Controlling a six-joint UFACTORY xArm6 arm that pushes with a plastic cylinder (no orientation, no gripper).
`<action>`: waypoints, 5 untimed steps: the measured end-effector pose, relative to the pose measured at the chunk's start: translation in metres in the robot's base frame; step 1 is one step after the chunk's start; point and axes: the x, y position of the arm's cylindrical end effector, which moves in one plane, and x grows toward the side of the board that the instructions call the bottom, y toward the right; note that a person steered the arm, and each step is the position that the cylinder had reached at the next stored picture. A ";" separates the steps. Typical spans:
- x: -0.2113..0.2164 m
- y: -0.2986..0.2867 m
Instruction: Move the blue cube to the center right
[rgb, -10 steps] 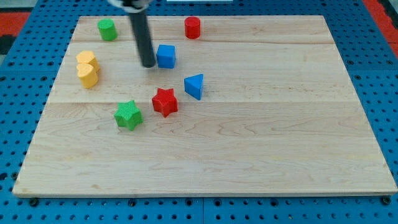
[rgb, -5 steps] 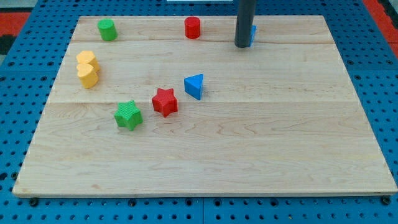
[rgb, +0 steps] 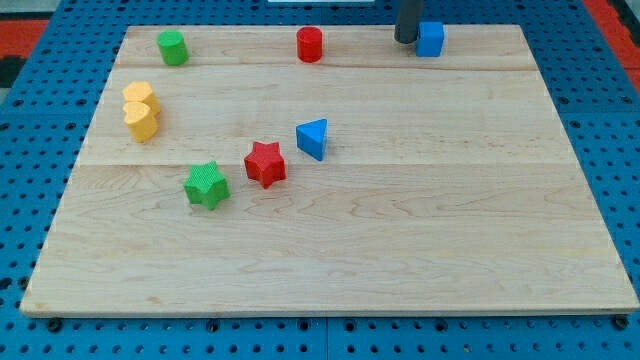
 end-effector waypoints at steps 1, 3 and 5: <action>0.011 -0.001; 0.017 -0.002; 0.024 -0.035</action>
